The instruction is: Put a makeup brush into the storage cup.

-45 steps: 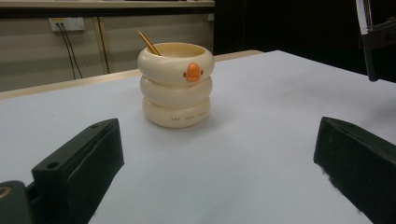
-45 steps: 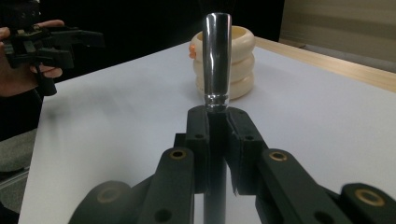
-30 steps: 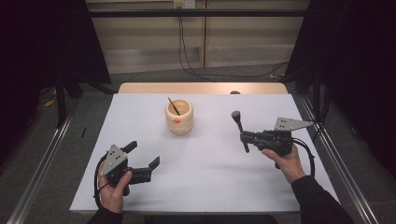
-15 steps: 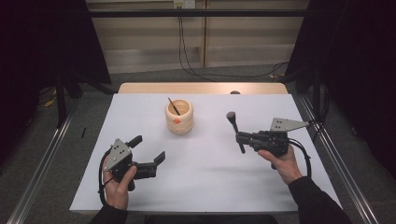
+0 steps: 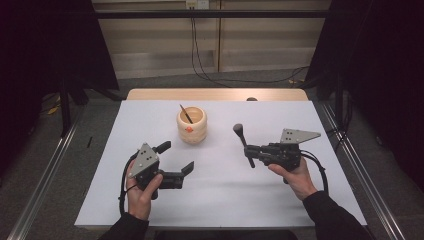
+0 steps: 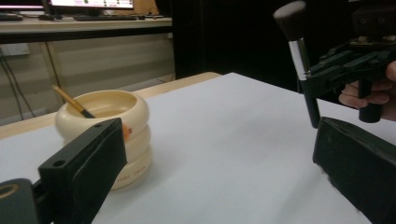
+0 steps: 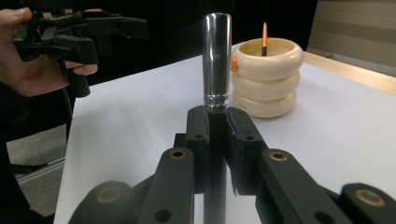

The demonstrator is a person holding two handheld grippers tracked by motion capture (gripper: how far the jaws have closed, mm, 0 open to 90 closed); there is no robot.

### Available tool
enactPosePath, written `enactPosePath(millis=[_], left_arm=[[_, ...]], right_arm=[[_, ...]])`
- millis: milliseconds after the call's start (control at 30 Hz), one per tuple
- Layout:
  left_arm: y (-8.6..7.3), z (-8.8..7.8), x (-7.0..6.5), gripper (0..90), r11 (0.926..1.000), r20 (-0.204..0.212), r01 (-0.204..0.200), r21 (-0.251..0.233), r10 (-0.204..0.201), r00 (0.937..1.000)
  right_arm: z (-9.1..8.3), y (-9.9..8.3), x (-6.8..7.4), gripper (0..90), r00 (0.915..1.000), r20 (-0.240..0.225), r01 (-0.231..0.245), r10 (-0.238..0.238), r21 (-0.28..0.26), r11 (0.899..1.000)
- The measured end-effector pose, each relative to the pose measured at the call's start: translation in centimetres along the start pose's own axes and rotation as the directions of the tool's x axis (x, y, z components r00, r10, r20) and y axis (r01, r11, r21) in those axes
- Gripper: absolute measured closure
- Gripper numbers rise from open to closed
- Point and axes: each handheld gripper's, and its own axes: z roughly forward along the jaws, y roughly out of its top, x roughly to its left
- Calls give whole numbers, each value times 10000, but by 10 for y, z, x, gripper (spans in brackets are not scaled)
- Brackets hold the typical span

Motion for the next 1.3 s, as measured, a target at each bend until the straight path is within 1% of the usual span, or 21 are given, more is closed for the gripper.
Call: enactPosePath(millis=[67,200,300,333,367,400,533,567,600,633,700,800,833,1000,1067,1100,1133,1167,1200,1267,1300], left_arm=[[2,6,-3,37,10000,185,-26,-67,28,9998],[8,14,-7,37,9999,276,50,-133,-46,9996],[12,21,-11,37,9999,407,-48,-137,54,9992],[14,25,-12,38,9998,603,56,-188,-45,9982],[15,27,-15,42,9999,545,30,-148,-22,9985],[17,29,-16,50,9999,626,-116,-36,118,9980],[22,38,-21,54,9999,898,-149,-64,154,9958],[23,39,-22,57,9995,998,-312,-57,317,9945],[25,42,-24,59,9998,983,-191,-97,200,9950],[26,44,-25,67,9998,1215,-162,-148,178,9924],[29,48,-27,70,9996,1173,-278,-89,287,9927],[31,54,-31,74,9999,1337,-167,20,163,9909],[31,57,-33,75,10000,1460,-22,-45,28,9893],[38,66,-40,76,9999,1455,-133,104,116,9893],[40,69,-41,87,10000,1784,-6,-48,15,9840],[40,71,-43,90,10000,1821,29,-32,-23,9833],[40,72,-44,96,9999,1875,-126,34,117,9822],[40,73,-46,106,9997,1665,-193,113,172,9859],[39,73,-46,106,9997,1792,-175,155,144,9837],[39,73,-45,109,9999,1741,-109,123,86,9847],[39,73,-44,120,9999,1970,-83,100,61,9804]], right_arm=[[3,0,2,803,10000,-36,20,-20,68,10000],[7,0,4,803,9999,-115,12,-11,140,9999],[11,1,8,803,9997,-230,32,-29,129,9999],[12,1,9,802,9997,-253,54,-50,148,9999],[14,1,10,802,9996,-264,60,-56,161,9999],[15,1,11,803,9995,-316,85,-80,166,9998],[21,1,15,802,9990,-439,119,-110,209,9997],[22,1,16,802,9987,-493,102,-91,228,9997],[23,1,17,802,9988,-486,127,-116,239,9996],[24,1,18,802,9986,-513,129,-116,255,9996],[26,1,19,803,9982,-581,150,-136,241,9996],[27,2,19,803,9984,-554,116,-107,161,9998],[27,2,19,802,9983,-579,87,-80,135,9999],[27,2,19,802,9984,-552,80,-77,61,9999],[27,3,20,802,9983,-579,97,-92,73,9999],[27,3,20,802,9982,-584,94,-90,64,9999],[27,3,21,803,9984,-561,109,-106,55,9999],[27,4,21,802,9982,-582,129,-127,34,9999],[27,4,22,803,9981,-605,134,-133,12,9999],[27,4,23,802,9979,-633,168,-167,12,9999],[27,4,23,802,9981,-598,174,-172,18,9998]])
